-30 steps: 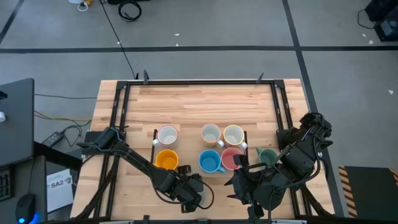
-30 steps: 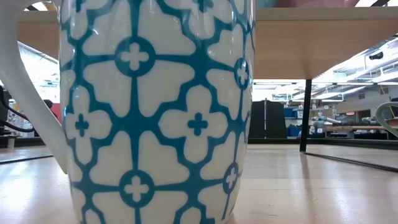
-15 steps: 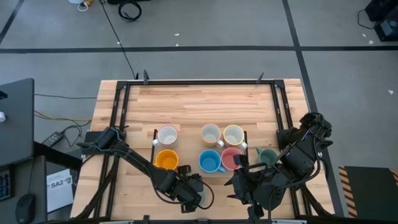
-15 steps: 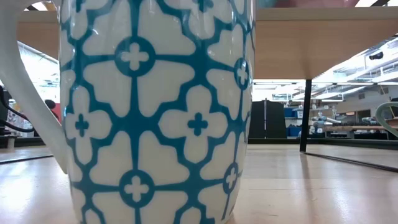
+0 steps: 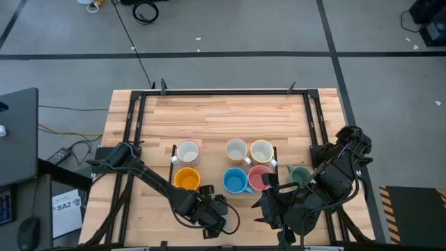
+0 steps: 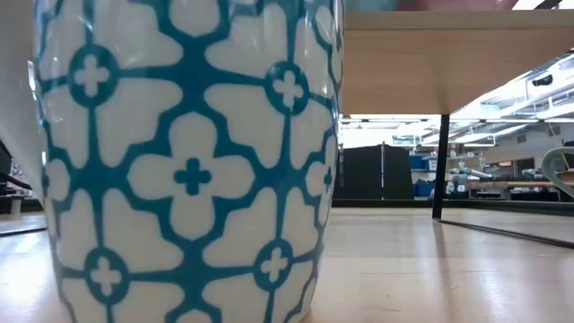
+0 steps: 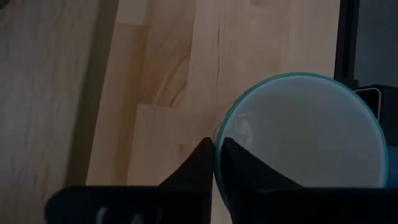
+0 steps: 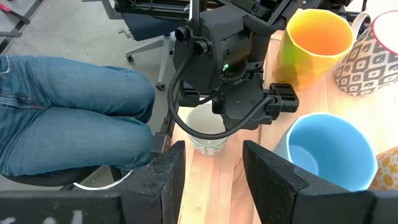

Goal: Place coffee mugs
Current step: Put the blue patterned mug on the shelf

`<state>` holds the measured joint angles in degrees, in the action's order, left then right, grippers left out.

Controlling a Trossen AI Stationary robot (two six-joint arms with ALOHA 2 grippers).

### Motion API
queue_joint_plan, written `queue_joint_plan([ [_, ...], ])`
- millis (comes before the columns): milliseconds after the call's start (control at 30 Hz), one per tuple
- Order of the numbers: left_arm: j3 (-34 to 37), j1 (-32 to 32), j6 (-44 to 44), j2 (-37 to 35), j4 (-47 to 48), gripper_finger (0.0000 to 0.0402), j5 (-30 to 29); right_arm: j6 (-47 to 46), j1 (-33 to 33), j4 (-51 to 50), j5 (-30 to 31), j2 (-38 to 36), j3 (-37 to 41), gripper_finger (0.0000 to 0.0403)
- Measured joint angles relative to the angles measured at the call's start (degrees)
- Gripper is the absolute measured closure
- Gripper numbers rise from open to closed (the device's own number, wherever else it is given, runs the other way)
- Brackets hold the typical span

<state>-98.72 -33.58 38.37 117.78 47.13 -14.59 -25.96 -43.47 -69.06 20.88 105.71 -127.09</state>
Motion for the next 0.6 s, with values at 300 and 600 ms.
queue_joint_plan([
  [300,0.0,0.0,0.02,-0.02,0.13,0.0368,-0.04,0.0,-0.01,0.0,0.01,0.0,0.0,0.0236],
  [600,0.0,0.02,0.48,-0.11,-1.0,0.0381,1.53,0.0,0.0,-0.01,0.0,0.0,0.0,0.0236],
])
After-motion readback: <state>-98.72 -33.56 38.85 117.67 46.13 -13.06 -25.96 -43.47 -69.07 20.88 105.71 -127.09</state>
